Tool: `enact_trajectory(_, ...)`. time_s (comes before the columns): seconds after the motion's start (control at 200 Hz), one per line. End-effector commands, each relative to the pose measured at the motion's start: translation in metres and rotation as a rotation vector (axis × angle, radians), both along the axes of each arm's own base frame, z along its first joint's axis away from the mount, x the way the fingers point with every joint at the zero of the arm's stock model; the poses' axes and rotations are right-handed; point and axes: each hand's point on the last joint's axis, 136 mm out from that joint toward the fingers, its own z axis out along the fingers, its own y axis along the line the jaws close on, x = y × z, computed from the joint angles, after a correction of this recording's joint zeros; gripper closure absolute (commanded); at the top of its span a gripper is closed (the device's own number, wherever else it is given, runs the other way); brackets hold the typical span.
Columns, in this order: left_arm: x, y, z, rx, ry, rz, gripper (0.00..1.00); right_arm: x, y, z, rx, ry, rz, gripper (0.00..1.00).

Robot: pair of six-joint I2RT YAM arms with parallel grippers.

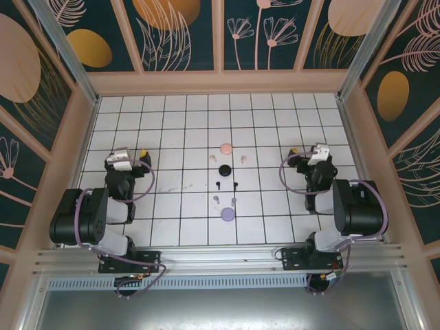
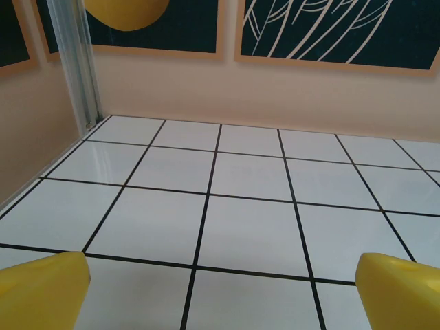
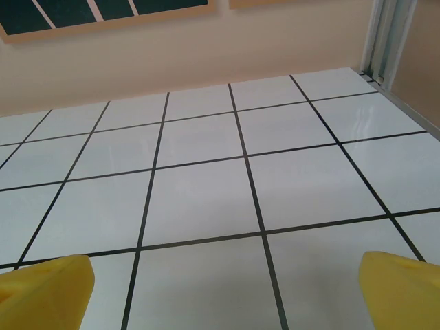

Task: Insert the wireless bluetooth earbuds into the charging case

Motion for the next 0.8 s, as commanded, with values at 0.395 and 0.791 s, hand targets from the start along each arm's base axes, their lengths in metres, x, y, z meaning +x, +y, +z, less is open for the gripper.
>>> enact_trajectory(0.395,0.017,-0.001,0.008,0.003,0.004,-0.012,0.01,0.005,0.002,0.013,0.008,-0.046,0.017,0.01)
enact_trajectory(0.791,0.02,0.0,0.006,0.004,0.014,-0.007,0.01,0.006,0.002,0.014,0.011,-0.046,0.018,0.01)
